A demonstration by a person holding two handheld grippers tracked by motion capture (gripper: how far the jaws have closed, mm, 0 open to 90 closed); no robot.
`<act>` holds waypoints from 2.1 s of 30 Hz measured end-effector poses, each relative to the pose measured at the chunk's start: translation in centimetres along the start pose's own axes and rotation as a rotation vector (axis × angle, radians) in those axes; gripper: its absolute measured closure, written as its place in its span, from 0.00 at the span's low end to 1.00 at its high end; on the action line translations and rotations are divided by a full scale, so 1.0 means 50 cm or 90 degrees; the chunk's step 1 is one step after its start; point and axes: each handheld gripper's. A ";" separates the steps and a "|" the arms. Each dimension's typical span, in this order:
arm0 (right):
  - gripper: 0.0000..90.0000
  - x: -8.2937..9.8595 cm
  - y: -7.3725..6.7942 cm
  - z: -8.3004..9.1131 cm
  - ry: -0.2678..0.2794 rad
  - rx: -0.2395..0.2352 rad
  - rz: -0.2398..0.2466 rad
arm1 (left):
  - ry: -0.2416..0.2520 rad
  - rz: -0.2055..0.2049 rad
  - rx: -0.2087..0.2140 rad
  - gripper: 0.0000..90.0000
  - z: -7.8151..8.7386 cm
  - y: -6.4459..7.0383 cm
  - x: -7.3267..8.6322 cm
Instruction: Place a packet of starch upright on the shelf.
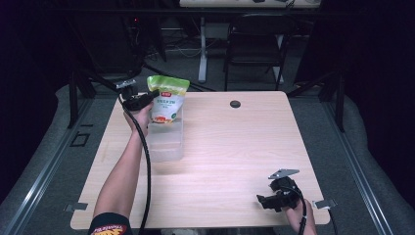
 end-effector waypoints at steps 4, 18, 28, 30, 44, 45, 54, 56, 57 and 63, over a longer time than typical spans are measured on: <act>0.17 0.000 0.000 0.000 -0.001 -0.002 0.001 | -0.041 -0.033 -0.027 0.84 -0.005 0.007 -0.007; 0.17 0.000 0.002 -0.001 -0.011 0.002 0.005 | -0.139 -0.107 -0.124 0.68 -0.049 0.016 -0.002; 0.17 0.000 0.000 -0.001 -0.008 -0.002 0.002 | -0.100 -0.098 -0.079 0.99 -0.030 0.014 0.015; 0.17 0.000 0.000 -0.001 -0.011 -0.003 0.004 | -0.090 -0.082 -0.058 0.99 -0.025 0.012 0.018; 0.17 0.000 0.002 -0.001 -0.013 0.000 0.005 | 0.013 0.103 0.050 0.99 -0.015 -0.024 0.047; 0.17 0.000 0.001 -0.002 -0.011 0.005 0.002 | 0.007 0.106 0.047 0.99 -0.017 -0.028 0.051; 0.17 0.000 -0.001 -0.002 -0.008 0.000 0.003 | -0.045 0.052 -0.010 0.98 -0.022 -0.026 0.049; 0.17 0.000 -0.001 -0.001 -0.009 0.001 0.006 | -0.047 0.065 -0.016 0.98 -0.023 -0.033 0.054; 0.17 0.000 -0.002 -0.001 -0.008 -0.002 0.006 | -0.053 0.064 -0.029 0.98 -0.022 -0.034 0.055; 0.17 0.000 -0.002 -0.002 -0.008 -0.005 0.005 | -0.086 0.045 -0.049 0.91 -0.021 -0.042 0.059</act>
Point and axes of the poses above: each handheld gripper's, and its own axes: z roughly backward along the jaws, x roughly out of its underside, y roughly to its right, and after that the axes turned 1 degree about -z, right-handed
